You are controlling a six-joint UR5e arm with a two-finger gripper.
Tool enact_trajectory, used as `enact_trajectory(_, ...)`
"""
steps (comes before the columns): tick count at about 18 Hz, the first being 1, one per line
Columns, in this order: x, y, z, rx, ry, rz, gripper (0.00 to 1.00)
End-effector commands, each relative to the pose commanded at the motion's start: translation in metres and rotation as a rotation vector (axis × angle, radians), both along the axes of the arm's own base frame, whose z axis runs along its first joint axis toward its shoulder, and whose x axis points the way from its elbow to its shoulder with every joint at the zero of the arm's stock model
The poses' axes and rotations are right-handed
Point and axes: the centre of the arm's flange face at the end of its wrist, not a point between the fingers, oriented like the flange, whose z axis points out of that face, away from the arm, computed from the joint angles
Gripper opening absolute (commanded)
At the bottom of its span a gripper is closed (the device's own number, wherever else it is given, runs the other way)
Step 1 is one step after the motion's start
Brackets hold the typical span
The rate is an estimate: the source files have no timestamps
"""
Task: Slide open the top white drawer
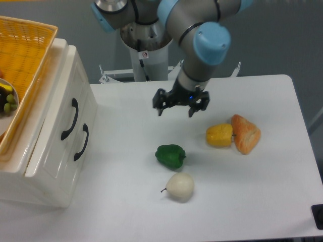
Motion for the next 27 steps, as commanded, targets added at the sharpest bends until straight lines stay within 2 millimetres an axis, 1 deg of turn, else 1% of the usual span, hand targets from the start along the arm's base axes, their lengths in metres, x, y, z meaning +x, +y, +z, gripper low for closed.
enact_trajectory(4, 0.023, 0.016, 0.0, 0.002, -0.004, -0.047, 1.0)
enact_trajectory(9, 0.046, 0.039, 0.012, 0.031, -0.001, -0.083, 1.0)
enact_trajectory(12, 0.067, 0.054, 0.015, 0.029, -0.006, -0.079, 1.0)
enact_trajectory(15, 0.077, 0.06, 0.015, 0.039, -0.024, -0.075, 1.0)
enact_trajectory(17, 0.094, 0.069, 0.015, 0.045, -0.033, -0.103, 1.0)
enact_trajectory(18, 0.098, 0.071, 0.014, 0.045, -0.037, -0.111, 1.0)
enact_trajectory(23, 0.109, 0.077, 0.012, 0.045, -0.043, -0.131, 1.0)
enact_trajectory(25, 0.111, 0.08, 0.02, 0.069, -0.049, -0.133, 1.0)
enact_trajectory(27, 0.113, 0.082, 0.024, 0.087, -0.061, -0.13, 1.0)
